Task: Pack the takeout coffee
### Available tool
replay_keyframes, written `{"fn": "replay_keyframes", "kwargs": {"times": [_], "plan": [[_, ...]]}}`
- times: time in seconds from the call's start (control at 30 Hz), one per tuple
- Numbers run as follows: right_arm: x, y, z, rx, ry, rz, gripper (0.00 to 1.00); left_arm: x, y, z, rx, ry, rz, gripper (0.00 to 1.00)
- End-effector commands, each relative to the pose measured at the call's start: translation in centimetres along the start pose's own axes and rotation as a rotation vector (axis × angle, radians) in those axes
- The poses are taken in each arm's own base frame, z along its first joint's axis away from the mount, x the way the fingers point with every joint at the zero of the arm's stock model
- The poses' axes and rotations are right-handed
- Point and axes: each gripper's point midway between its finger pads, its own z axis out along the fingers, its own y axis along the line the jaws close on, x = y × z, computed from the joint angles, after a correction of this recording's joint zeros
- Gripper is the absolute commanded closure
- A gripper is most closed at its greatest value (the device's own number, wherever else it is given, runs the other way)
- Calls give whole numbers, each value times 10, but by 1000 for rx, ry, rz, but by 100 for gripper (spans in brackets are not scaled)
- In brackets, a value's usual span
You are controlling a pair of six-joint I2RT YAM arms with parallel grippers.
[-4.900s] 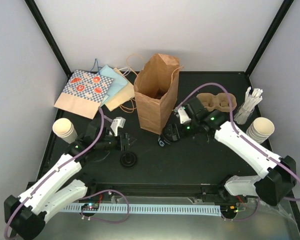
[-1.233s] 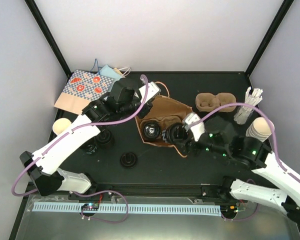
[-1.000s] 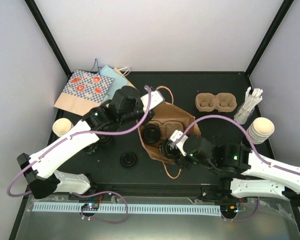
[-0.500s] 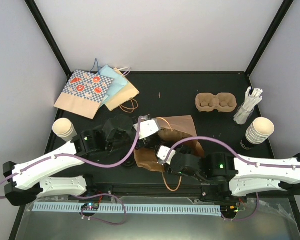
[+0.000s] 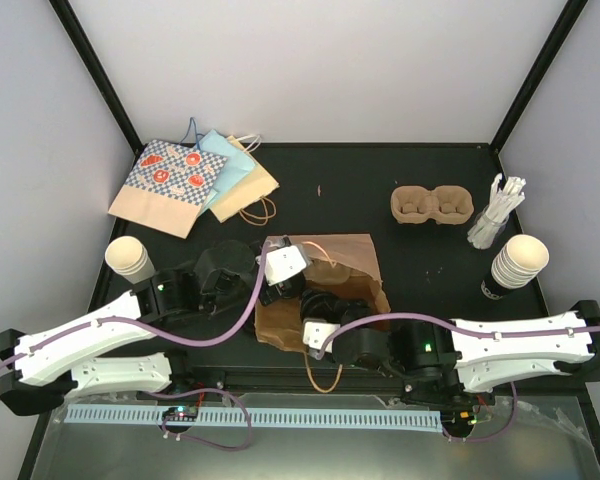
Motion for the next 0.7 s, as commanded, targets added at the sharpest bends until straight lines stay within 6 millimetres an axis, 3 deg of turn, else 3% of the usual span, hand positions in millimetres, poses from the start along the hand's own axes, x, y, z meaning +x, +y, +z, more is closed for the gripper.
{"fn": "replay_keyframes", "kwargs": {"times": [0.0,0.23,0.67], "plan": [[12,-23,-3,146,44,-59,48,4,-6,-3,13,7,-3,98],[44,-31,6,230,204,-182,51,5,-13,-5,37,5,-2,98],[44,-34,33,190,188,-244,52,2,-25,-7,83,-13,-20,98]]}}
